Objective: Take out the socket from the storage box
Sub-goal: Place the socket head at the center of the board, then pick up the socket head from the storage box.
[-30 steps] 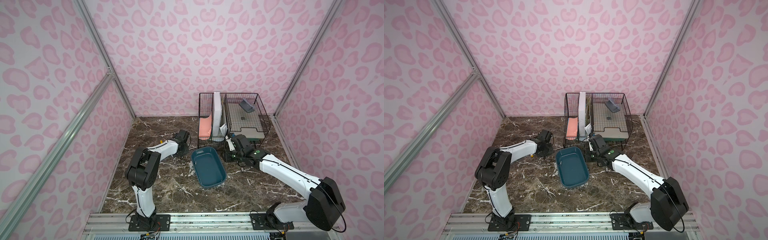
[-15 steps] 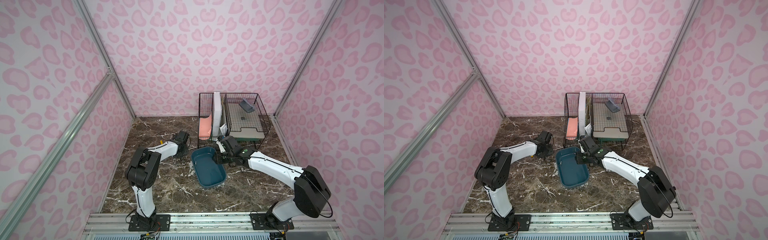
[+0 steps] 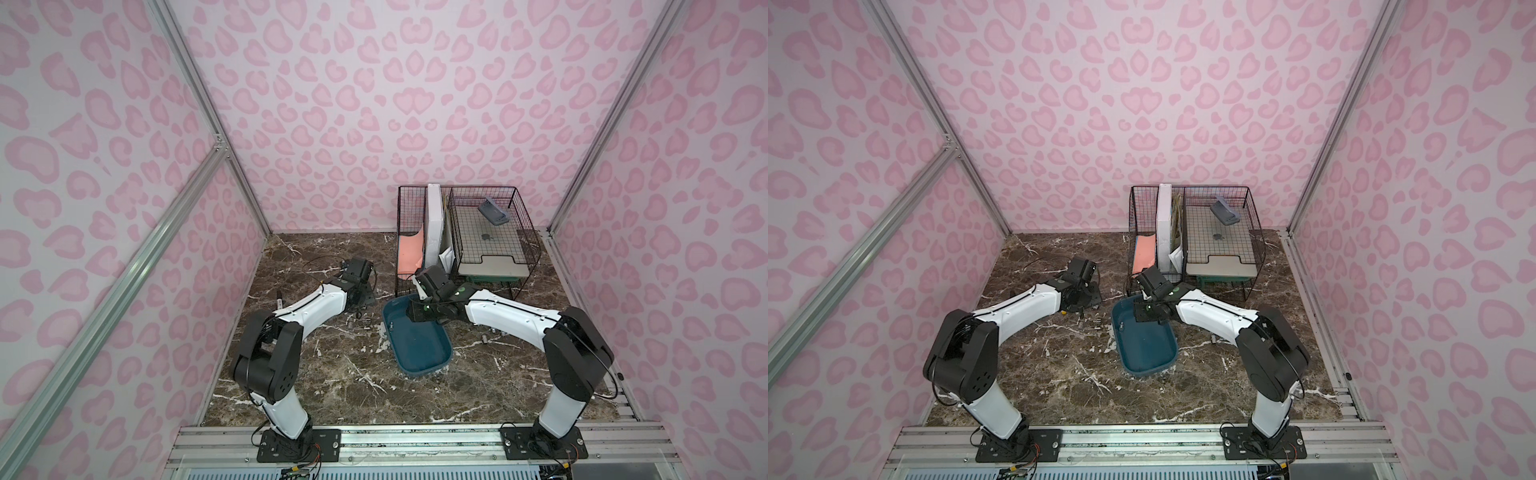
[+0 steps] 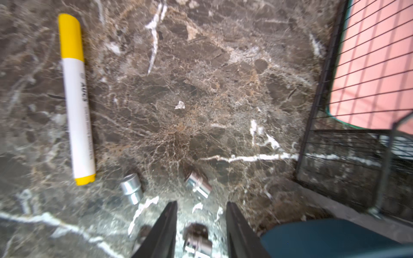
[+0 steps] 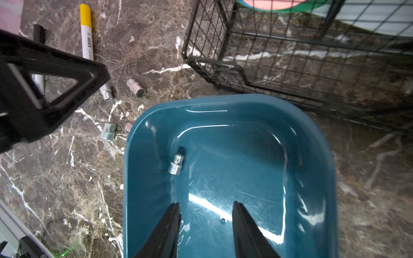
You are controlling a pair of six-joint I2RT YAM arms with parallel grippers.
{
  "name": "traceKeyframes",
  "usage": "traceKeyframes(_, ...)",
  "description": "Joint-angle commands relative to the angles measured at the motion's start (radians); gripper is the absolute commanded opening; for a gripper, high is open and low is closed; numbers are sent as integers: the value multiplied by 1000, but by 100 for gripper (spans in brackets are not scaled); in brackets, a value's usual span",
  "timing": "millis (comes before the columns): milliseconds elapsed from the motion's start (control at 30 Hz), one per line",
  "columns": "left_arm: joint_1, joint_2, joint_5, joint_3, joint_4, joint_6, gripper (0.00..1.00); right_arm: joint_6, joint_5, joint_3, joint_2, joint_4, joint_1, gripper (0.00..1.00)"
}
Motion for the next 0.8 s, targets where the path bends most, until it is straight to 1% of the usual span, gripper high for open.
traceKeyframes(0,8,-42,-13,-13,-38,15,41,22,4,44,48,-6,20,44)
traceKeyframes(167,27,-91,-6,-14,-66,24,41,27,7,79,106,-18,48,44)
traceKeyframes(233,34,-109,-1,-19,-71,25,41,29,9,117,124,-22,55,44)
traceKeyframes(367,42,-138,4,-31,-75,26,41,29,20,129,153,-27,71,44)
traceKeyframes(767,48,-148,13,-39,-76,29,41,26,51,181,230,-66,105,45)
